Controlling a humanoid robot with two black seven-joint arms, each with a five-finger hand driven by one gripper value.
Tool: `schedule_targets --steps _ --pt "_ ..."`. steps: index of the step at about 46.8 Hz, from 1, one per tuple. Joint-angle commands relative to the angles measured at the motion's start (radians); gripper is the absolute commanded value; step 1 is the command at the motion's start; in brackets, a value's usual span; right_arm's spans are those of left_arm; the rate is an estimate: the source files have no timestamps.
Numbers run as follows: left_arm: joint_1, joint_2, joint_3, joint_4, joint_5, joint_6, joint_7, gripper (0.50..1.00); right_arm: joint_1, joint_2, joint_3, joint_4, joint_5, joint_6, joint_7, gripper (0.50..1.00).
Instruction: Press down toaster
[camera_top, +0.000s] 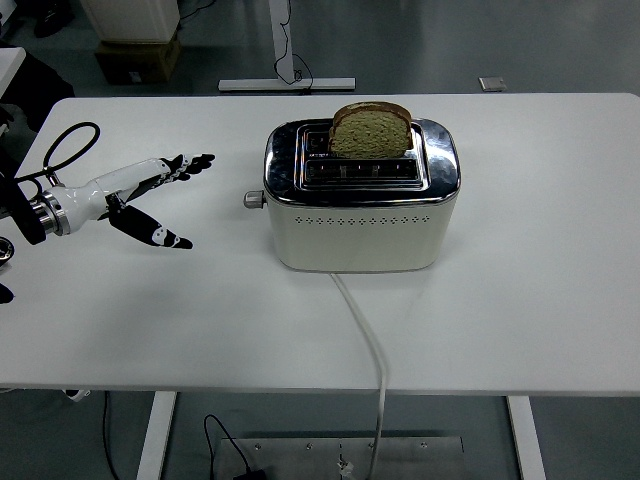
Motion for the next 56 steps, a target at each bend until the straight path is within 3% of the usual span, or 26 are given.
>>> schedule_targets --steps 1,15,56 --pt "0.001 0.005 0.001 -0.013 0.018 -0.001 -0.001 1.000 0.000 0.000 0.000 0.000 0.000 0.000 0.000 0.998" --pt "0.012 0.044 0.001 -0.068 0.098 -0.001 -0.032 1.000 0.000 0.000 0.000 0.000 0.000 0.000 0.000 0.998" --pt "0.013 0.008 0.047 -0.070 0.184 0.054 -0.040 1.000 0.000 0.000 0.000 0.000 0.000 0.000 0.000 0.998"
